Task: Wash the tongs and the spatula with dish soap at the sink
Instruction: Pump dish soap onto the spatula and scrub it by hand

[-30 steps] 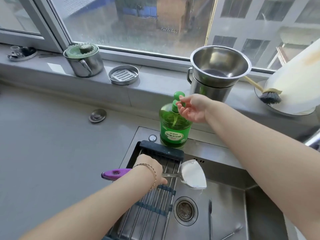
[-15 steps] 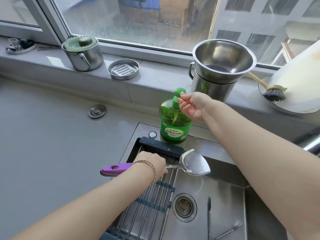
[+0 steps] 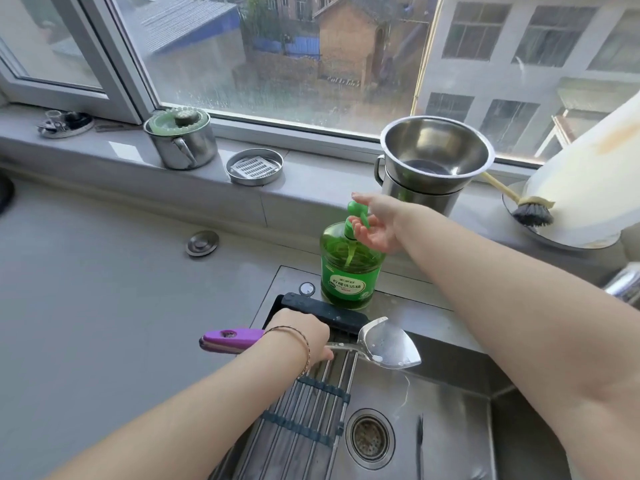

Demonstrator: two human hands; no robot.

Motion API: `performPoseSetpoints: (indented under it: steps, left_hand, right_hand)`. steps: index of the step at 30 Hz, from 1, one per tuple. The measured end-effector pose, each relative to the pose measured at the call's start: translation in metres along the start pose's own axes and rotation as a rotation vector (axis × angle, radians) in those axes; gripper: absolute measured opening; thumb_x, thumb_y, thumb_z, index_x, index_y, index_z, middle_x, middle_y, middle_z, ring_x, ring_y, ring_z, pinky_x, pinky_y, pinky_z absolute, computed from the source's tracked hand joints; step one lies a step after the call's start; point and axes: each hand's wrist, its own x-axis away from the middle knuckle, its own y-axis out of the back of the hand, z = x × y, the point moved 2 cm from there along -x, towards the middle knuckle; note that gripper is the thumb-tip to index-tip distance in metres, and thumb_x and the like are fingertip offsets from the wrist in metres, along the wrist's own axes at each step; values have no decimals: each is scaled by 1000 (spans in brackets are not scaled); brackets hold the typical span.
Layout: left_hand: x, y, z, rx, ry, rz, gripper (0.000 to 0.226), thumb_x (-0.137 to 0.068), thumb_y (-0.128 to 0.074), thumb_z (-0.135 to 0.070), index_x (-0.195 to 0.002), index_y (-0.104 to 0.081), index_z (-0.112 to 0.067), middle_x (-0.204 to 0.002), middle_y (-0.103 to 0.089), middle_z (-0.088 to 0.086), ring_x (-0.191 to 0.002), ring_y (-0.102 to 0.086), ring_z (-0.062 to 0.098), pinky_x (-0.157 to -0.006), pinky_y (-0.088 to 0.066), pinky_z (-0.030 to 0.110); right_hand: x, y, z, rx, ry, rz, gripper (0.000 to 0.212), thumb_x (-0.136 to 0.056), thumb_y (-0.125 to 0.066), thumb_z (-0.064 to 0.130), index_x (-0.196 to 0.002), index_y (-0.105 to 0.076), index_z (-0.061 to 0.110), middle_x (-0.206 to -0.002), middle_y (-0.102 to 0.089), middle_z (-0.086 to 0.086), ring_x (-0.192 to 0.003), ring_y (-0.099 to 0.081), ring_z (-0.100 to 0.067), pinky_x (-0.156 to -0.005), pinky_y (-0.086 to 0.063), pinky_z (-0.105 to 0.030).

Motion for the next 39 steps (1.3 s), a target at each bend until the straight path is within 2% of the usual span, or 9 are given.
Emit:
performPoseSetpoints:
  steps: [6, 11, 14, 17, 21, 27, 31, 34, 39]
  left_hand:
    - [-12, -2, 0, 15, -42, 35, 40, -96, -33, -46, -82, -50, -12, -65, -50, 4, -70, -52, 22, -65, -41, 31]
    - [-19, 1, 0, 28, -78, 31, 44, -97, -33, -45, -96, -60, -10, -103, -68, 9, -88, -65, 26, -70, -41, 30]
    - [-23, 2, 3, 31, -63, 38, 46, -96, -33, -47, -83, -56, -9, -82, -65, 6, -75, -62, 23, -64, -41, 29]
    - [-20, 2, 5, 43, -31, 35, 51, -95, -34, -49, -64, -42, -10, -59, -44, 1, -52, -44, 16, -54, -38, 26]
    - [-11, 3, 8, 53, -2, -13, 52, -95, -35, -49, -61, -40, -10, -57, -43, 1, -49, -41, 15, -50, -35, 25]
    - [10, 11, 13, 58, 29, -57, 43, -96, -35, -47, -85, -53, -9, -80, -57, 9, -69, -50, 21, -59, -39, 28]
    - [22, 14, 12, 41, 46, -99, 43, -94, -36, -49, -85, -52, -11, -88, -61, 9, -73, -50, 22, -67, -40, 31]
    - [28, 13, 6, 16, 51, -100, 47, -93, -35, -54, -82, -50, -11, -82, -57, 5, -72, -52, 22, -67, -41, 30]
    - [42, 10, -8, -23, 22, -86, 49, -91, -36, -57, -91, -57, -12, -97, -66, 8, -88, -63, 26, -70, -42, 30]
  right_hand:
    - [-13, -3, 5, -42, -63, 89, 43, -93, -48, 40, -62, -45, 10, -35, -41, 2, -22, -36, -5, -24, -29, -10]
    - [-20, -4, 7, -86, -56, 84, 48, -94, -45, 43, -59, -42, 11, -33, -37, 3, -21, -34, -4, -23, -25, -9]
    - [-21, -6, 5, -104, -41, 65, 48, -94, -46, 45, -59, -40, 12, -32, -35, 4, -21, -32, -3, -23, -21, -9]
    - [-17, -7, 2, -128, -41, 46, 46, -92, -49, 46, -60, -40, 13, -32, -35, 5, -21, -31, -3, -23, -20, -9]
    - [-13, -9, -5, -136, -40, 14, 47, -91, -50, 48, -60, -39, 14, -30, -35, 5, -19, -30, -3, -22, -19, -10]
    - [-5, -13, -12, -170, -8, -3, 49, -87, -52, 54, -62, -40, 15, -29, -35, 6, -19, -30, -2, -23, -18, -8]
    - [5, -6, -19, -233, 4, 64, 56, -85, -43, 65, -69, -47, 11, -35, -43, 3, -22, -35, -2, -24, -25, -8]
    - [21, 10, -44, -323, 19, 74, 54, -98, -33, 48, -81, -55, 2, -49, -54, -5, -28, -48, -7, -28, -38, -12]
    - [56, 53, -117, -358, 184, -19, 45, -103, -31, 21, -84, -57, -10, -83, -63, -22, -74, -64, -28, -52, -59, -26]
